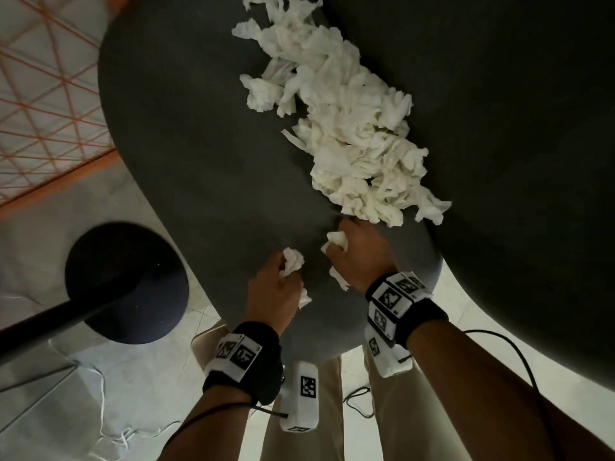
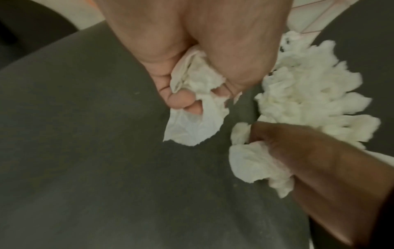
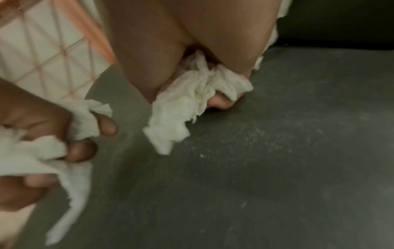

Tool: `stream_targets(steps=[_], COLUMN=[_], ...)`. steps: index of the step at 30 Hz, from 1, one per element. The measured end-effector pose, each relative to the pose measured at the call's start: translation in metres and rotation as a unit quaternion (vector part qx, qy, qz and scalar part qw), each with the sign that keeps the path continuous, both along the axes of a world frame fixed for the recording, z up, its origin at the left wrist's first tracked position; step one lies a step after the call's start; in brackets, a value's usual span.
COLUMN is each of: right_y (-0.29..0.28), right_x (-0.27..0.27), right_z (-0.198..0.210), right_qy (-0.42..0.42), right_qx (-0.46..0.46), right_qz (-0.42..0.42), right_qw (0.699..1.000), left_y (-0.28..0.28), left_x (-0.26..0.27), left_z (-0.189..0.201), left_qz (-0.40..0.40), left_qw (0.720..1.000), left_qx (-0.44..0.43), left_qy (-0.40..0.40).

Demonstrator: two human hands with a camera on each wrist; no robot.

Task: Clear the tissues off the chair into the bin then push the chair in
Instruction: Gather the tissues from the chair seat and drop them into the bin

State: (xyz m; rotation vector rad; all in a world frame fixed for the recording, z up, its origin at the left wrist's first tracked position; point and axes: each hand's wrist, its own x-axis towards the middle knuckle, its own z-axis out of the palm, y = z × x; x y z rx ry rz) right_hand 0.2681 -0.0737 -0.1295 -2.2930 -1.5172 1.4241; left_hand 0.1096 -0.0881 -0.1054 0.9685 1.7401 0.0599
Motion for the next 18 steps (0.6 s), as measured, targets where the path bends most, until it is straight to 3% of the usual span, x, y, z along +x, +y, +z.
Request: stream_targets(steps=[4, 8, 10, 14, 18], right_y=[-0.02, -0.052, -0.064, -0.077, -0.077], right_x=[0.014, 0.025, 0.029, 0.035, 0.041], right_z=[0.007, 0.011, 0.015, 0.023, 0.027], right_qy=[0.039, 0.056, 0.077, 0.076, 0.081], right_qx=[0.003, -0.01, -0.022, -0.052, -0.078], right_qz=[-0.1, -0.184, -0.245, -0.28, -0.324], right_qw=[0.994, 0.981, 0.966, 0.956, 0.939], left_y=[0.026, 0.044, 0.053, 0.058, 0.058], left_x=[0.026, 0.057, 0.068, 0.076, 0.09], left_z=[0.015, 0.021, 0.019, 0.009, 0.009], left_qz=[-0.077, -0.077, -0.103, -0.179, -0.302], left_qw=[0.995, 0.989, 0.987, 0.979, 0.942], left_qx=[0.054, 0.124, 0.121, 0.092, 0.141], left_qy=[-0.019, -0.031, -0.017, -0.023, -0.042])
